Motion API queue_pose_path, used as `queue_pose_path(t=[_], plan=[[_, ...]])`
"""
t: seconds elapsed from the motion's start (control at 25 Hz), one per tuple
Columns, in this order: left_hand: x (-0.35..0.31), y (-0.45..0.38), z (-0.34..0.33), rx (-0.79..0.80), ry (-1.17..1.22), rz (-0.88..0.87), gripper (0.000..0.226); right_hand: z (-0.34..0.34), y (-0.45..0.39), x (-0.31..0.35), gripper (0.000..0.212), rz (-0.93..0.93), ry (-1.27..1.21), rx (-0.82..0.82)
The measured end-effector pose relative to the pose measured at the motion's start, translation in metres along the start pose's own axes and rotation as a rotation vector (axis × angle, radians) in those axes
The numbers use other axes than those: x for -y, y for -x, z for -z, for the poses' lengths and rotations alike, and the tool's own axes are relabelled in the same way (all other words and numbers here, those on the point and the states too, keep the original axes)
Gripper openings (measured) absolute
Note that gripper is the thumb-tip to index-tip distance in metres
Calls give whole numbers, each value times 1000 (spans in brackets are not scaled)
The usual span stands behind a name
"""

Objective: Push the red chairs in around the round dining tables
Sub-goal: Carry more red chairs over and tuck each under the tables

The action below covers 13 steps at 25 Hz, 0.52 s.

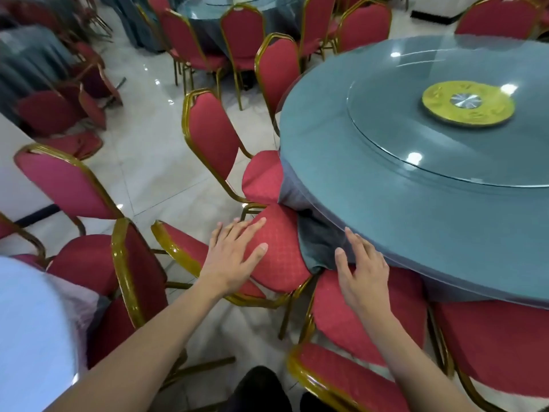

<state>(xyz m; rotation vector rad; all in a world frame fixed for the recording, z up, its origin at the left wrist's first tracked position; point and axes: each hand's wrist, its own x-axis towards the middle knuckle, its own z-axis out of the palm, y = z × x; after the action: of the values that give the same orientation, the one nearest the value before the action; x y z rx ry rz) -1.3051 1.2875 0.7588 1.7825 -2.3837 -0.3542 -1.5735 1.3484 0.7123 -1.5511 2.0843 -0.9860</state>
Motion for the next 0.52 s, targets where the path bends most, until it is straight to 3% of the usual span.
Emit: queue_pose_path(t=[0.36,0.52], plan=[[97,-47,19,-14,-67,51,70,-62,-17,50,54,50,-11,95],[162,-76,16,25,-93,47,72,-113,-10,88,61,123,81,254]])
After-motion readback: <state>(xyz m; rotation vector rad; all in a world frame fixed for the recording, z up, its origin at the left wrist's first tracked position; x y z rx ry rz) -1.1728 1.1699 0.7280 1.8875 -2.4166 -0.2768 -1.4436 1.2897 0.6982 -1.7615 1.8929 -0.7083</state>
